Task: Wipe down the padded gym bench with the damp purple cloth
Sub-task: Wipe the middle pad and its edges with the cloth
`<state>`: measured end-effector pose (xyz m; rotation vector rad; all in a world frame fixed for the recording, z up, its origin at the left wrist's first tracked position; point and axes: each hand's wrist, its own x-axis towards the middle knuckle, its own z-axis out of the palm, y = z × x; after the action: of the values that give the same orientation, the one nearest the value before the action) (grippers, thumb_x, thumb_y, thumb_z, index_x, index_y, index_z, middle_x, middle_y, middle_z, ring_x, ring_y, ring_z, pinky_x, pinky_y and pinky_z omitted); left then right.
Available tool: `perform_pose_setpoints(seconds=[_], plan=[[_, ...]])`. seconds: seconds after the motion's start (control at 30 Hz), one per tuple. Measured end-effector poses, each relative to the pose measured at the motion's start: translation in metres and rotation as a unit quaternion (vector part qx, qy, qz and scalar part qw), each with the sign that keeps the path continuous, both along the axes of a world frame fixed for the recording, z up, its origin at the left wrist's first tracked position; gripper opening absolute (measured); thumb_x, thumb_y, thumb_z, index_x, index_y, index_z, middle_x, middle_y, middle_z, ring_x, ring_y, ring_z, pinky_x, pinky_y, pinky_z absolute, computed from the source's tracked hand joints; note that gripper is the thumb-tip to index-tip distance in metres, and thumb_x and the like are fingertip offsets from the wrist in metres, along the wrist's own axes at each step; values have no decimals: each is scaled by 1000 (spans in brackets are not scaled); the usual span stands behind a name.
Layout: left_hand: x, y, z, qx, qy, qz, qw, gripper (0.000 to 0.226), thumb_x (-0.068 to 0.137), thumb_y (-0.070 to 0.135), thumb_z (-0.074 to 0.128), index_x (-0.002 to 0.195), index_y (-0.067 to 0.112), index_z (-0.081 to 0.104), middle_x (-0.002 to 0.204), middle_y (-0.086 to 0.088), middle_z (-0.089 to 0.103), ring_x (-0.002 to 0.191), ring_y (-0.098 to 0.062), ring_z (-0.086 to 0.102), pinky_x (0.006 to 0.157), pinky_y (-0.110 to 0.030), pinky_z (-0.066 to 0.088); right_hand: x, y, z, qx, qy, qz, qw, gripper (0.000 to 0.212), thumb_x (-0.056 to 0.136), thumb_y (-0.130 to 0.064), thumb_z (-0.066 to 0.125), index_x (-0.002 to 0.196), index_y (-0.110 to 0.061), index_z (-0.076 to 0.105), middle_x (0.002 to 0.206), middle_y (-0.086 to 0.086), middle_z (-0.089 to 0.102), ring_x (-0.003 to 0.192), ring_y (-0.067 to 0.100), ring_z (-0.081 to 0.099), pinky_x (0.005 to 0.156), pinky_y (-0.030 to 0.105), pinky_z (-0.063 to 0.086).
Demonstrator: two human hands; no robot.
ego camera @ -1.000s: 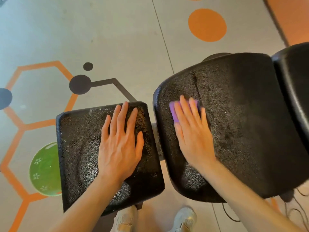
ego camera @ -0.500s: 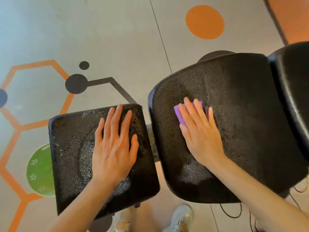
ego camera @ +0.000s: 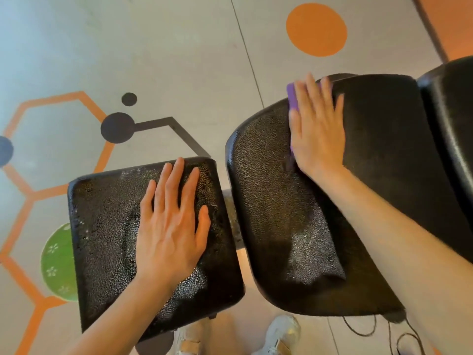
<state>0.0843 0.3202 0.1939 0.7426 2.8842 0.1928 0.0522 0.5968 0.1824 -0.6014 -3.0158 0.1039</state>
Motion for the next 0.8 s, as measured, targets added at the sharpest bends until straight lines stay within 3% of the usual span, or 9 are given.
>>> perform_pose_setpoints(seconds=[0.1,0.2,0.27,0.37,0.47,0.53,0.6,0.7,0.8], plan=[[0,-1,-2,-9,1,-1,1000,61,99,40,34,154,14,28,163,-10,18,153,-26,12,124,-47,14,-30,-8,-6,16,42,-47,998,42,98,-30,24,121,-13,56,130,6,55,139,31,34,120,51,14],[0,0,0,-13,2,3,1000,61,99,40,34,154,15,28,164,-9,17,153,-26,12,124,-46,14,-26,-47,-7,-4,53,119,991,34,97,-26,31,100,-10,61,102,7,63,109,29,54,116,51,25],[1,2,1,-13,-2,4,1000,61,98,40,34,154,15,29,163,-9,18,153,-26,13,124,-45,13,-22,-70,-11,-4,36,270,962,33,96,-24,35,95,-11,65,96,6,67,98,27,59,111,48,33],[1,3,2,-6,1,8,1000,61,98,39,35,153,14,31,163,-10,20,153,-26,14,123,-46,14,-23,-45,-6,6,0,304,953,40,101,-32,28,106,-18,65,107,2,67,108,23,57,114,43,30],[0,2,2,-7,2,8,1000,60,98,38,35,153,14,31,162,-10,21,153,-27,14,122,-45,13,-25,15,1,3,24,80,997,43,102,-35,23,110,-17,61,114,1,62,119,24,49,118,47,20],[0,2,1,-13,0,4,1000,61,98,39,34,153,14,29,163,-10,19,153,-27,13,123,-45,11,-27,8,4,4,18,13,1000,40,101,-34,26,107,-17,61,114,2,62,124,25,46,119,50,16],[0,1,2,-18,-2,4,1000,61,98,39,33,154,14,28,163,-10,18,153,-27,12,123,-44,10,-23,-40,-2,8,14,102,995,36,100,-31,30,104,-17,63,111,3,64,122,27,47,118,52,20],[0,2,2,-17,3,4,1000,60,99,39,34,153,14,29,163,-10,19,153,-27,13,123,-44,11,-2,-83,-11,-9,-13,314,949,35,100,-29,34,108,-14,66,115,2,65,130,25,47,118,48,22],[0,2,1,-2,7,5,1000,60,99,38,34,153,14,30,162,-10,20,153,-27,14,123,-44,11,3,-52,-13,-22,1,298,954,38,102,-28,31,128,-18,57,138,0,54,142,23,34,120,46,19]])
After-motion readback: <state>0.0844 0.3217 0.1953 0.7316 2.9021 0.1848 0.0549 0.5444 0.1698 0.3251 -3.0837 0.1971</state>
